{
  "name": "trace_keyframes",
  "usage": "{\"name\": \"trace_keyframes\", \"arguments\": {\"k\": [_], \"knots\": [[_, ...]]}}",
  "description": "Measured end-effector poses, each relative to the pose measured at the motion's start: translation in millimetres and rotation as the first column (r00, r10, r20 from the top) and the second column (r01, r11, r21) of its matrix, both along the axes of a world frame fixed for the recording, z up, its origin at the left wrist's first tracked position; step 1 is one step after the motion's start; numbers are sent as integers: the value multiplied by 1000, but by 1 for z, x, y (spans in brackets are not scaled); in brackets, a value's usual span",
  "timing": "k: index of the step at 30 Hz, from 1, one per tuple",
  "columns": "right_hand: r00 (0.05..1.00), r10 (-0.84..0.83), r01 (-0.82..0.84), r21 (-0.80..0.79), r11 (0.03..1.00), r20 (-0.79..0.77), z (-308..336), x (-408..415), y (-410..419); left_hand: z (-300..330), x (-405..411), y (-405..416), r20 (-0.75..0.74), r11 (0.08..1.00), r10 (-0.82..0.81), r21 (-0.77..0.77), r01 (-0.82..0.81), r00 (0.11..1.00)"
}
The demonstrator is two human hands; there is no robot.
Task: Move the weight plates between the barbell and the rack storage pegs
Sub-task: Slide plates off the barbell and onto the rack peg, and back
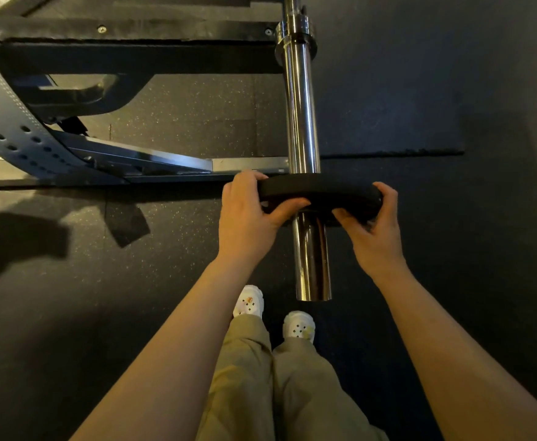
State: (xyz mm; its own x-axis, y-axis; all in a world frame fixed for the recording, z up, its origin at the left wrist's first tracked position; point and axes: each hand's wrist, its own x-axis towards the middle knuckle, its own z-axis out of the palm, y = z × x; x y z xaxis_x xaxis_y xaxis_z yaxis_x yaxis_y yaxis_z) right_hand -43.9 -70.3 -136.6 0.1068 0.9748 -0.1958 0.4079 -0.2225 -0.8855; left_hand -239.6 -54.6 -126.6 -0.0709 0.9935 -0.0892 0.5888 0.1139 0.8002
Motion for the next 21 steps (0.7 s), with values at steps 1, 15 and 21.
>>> {"name": "trace_keyframes", "arguments": {"k": [1, 15, 21], "knots": [[999, -6, 5, -33, 999, -41, -1, 2, -2, 3, 3, -2, -58, 1000, -7, 30, 9, 998], [978, 69, -72, 7, 997, 196, 3, 11, -40, -1, 7, -47, -36, 999, 24, 33, -23, 999], [889, 69, -181, 209, 961, 453, 13, 5, -50, -16, 1, -71, 243, 993, 102, -80, -85, 965]]}}
